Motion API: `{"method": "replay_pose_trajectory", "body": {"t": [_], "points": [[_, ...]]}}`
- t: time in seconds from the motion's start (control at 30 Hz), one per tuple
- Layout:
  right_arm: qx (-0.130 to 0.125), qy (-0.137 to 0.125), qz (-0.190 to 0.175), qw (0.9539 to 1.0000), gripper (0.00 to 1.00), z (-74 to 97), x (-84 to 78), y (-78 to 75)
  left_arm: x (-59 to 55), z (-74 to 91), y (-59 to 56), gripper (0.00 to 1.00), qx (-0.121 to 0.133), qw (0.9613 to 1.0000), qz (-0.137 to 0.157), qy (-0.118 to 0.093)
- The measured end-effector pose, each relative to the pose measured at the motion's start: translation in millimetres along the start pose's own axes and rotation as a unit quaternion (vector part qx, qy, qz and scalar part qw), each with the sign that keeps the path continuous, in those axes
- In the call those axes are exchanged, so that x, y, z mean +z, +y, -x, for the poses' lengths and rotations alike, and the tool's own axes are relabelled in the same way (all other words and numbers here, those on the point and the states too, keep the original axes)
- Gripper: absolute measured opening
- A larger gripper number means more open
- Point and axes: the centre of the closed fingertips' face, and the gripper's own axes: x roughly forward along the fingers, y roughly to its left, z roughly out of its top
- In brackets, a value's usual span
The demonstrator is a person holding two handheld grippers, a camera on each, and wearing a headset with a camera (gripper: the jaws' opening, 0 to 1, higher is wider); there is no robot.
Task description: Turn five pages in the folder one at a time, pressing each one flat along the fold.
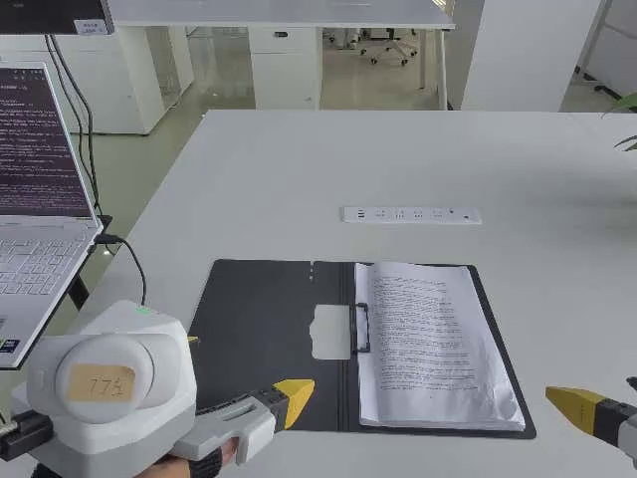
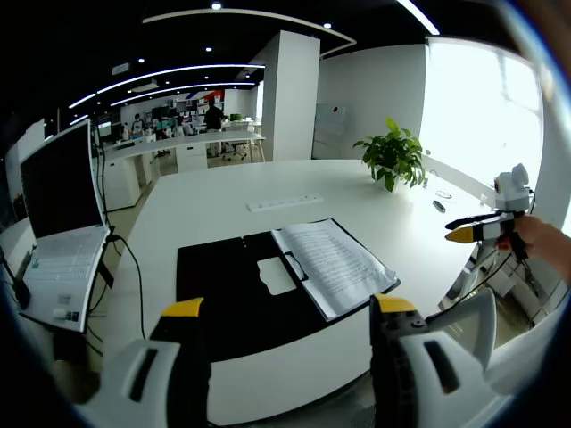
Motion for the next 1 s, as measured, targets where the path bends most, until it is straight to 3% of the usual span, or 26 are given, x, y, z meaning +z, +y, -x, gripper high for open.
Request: {"method": "replay_pose_trajectory", "body": {"t": [1.0], "points": [[0.002, 0.001, 0.001, 1.0000, 0.59, 1.5, -3.1, -1.6, -3.8, 3.4, 0.5, 0.72, 0.003, 1.0000, 0.001, 0.002]]}}
